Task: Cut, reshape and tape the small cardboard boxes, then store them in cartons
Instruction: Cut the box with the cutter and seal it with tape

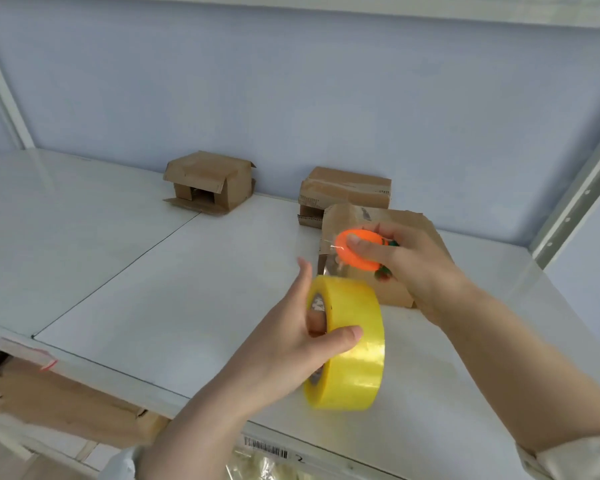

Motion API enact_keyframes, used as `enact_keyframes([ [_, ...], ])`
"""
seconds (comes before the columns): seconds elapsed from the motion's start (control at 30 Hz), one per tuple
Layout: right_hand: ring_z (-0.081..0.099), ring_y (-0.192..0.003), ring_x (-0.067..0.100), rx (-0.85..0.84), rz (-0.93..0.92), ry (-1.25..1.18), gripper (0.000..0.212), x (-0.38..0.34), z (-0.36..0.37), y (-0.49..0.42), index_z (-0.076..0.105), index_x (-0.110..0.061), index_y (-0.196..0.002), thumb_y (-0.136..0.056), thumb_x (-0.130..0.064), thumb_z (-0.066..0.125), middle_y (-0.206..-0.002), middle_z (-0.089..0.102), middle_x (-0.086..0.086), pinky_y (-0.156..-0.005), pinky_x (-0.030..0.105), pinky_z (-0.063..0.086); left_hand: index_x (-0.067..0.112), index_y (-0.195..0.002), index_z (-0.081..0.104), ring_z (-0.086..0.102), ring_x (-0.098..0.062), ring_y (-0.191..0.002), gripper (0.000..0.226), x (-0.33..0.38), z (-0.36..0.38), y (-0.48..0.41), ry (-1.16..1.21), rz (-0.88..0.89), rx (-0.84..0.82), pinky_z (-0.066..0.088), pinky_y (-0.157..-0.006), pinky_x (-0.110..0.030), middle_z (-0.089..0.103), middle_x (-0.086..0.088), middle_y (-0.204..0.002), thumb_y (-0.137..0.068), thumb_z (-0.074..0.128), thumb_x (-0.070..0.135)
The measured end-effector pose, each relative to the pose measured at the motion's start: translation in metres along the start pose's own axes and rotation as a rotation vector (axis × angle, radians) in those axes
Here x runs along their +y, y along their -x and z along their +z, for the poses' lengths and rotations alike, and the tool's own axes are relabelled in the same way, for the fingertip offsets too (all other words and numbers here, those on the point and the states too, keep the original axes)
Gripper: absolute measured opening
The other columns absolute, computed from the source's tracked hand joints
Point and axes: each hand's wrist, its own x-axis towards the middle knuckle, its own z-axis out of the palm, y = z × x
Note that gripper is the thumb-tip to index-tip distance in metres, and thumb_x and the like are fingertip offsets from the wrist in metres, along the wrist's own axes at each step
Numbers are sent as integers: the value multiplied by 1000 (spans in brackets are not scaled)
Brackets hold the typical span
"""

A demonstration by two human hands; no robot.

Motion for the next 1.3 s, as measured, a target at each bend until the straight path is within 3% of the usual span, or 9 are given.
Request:
enact_keyframes([
  [0.27, 37, -51, 8, -291, 323, -190, 23, -6, 65, -56, 65, -14, -89, -85, -36, 64, -64, 43, -2, -46, 18, 31, 55, -135, -12, 60, -39, -102, 97, -2, -68, 8, 30, -33, 182, 44, -96, -53, 67, -19, -103, -73, 58, 31],
  [0.33, 46, -63, 12, -264, 364, -75, 31, 0, 87, -72, 65, -16, -88, -84, -46, 62, -74, 51, 2, -61, 22, 39, 52, -139, -9, 64, -28, -99, 92, -2, -86, 6, 7, -34, 180, 49, -93, -44, 70, -10, -99, -78, 57, 33],
  [0.43, 53, -78, 15, -194, 385, 104, 47, 2, 112, -94, 64, -15, -97, -85, -59, 51, -91, 59, 4, -69, 23, 41, 47, -139, 1, 57, 21, -67, 66, -6, -109, -1, -7, -67, 232, 42, -62, 0, 62, 34, -66, -97, 47, 24],
  [0.6, 56, -103, 12, 76, 84, 290, 51, -7, 108, -102, 62, -14, -114, -92, -54, 39, -115, 64, -1, -90, 26, 43, 43, -145, -5, 54, 2, -66, 77, -1, -119, -20, -389, -83, 294, 40, -60, -12, 49, 13, -64, -84, 39, 59],
  [0.7, 55, -89, -4, 305, -90, 294, 34, -10, 68, -76, 64, -25, -105, -92, -49, 45, -97, 64, -19, -71, 11, 39, 44, -142, 18, 49, -13, -105, 58, 7, -125, -33, -868, -42, 369, 42, -83, -27, 50, 7, -104, -87, 26, 62],
  [0.8, 55, -104, 3, 407, -195, 561, 39, 13, 19, -54, 65, -31, -109, -90, -56, 43, -108, 62, -20, -79, 13, 37, 39, -125, 46, 38, -14, -114, 44, 16, -131, -50, -1068, 25, 365, 39, -85, -26, 40, 6, -115, -91, 22, 54],
  [0.97, 42, -132, 18, 104, -311, 1289, 69, 76, -6, -43, 45, -18, -138, -92, -64, 22, -141, 46, -7, -102, 35, 42, 23, -117, 58, 51, -22, -107, 45, 28, -136, -80, -1279, -62, 281, 42, -83, -32, 53, -2, -111, -98, 21, 43],
  [1.13, 46, -129, 19, -49, -408, 1244, 63, 78, -38, -36, 43, -21, -140, -95, -59, 20, -143, 46, -6, -99, 34, 44, 23, -131, 48, 45, -22, -123, 40, 49, -84, -102, -1137, 229, 361, 36, -99, -33, 51, -1, -132, -98, 32, 38],
  [1.3, 5, -139, -12, -285, -380, 1011, 78, 66, -79, 1, 22, -46, -142, -74, -76, 45, -148, 12, -38, -111, 9, 4, 23, -145, 27, 34, -18, -134, 50, 36, -12, -147, -1032, 146, 52, 31, -104, -33, 33, 2, -149, -99, 30, 42],
])
